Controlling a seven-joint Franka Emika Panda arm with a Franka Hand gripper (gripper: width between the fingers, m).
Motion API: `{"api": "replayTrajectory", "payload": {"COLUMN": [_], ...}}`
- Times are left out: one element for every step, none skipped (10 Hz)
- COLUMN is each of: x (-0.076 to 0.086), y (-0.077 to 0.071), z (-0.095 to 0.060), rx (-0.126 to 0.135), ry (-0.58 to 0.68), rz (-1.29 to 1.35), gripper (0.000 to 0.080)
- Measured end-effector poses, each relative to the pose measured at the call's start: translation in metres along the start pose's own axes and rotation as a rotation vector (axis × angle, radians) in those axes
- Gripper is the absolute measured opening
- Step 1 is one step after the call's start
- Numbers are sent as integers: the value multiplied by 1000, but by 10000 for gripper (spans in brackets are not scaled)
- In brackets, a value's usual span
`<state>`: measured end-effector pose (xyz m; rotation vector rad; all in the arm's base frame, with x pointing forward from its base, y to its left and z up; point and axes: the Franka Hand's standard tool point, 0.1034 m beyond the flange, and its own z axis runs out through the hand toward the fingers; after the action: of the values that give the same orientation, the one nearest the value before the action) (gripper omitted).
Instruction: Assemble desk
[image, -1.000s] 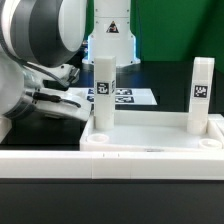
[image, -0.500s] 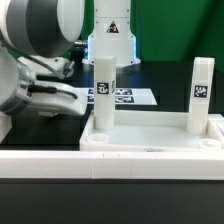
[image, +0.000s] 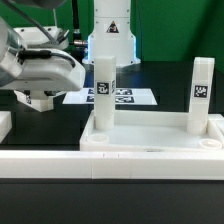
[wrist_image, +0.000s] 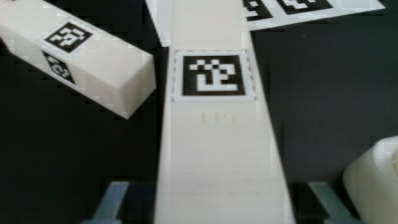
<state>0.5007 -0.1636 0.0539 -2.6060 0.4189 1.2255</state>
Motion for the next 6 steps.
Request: {"api": "replayTrajectory", "payload": {"x": [4, 4, 5, 13, 8, 9], "y": [1, 1, 1, -1, -6, -11], "z": [-2, -2, -3, -18, -32, -51], "rx": [-4, -3, -6, -22, -21, -28], "ry": [23, 22, 31, 111, 149, 222], "rz": [0, 0, 0, -12, -20, -26], "gripper": [290, 290, 290, 290, 290, 290]}}
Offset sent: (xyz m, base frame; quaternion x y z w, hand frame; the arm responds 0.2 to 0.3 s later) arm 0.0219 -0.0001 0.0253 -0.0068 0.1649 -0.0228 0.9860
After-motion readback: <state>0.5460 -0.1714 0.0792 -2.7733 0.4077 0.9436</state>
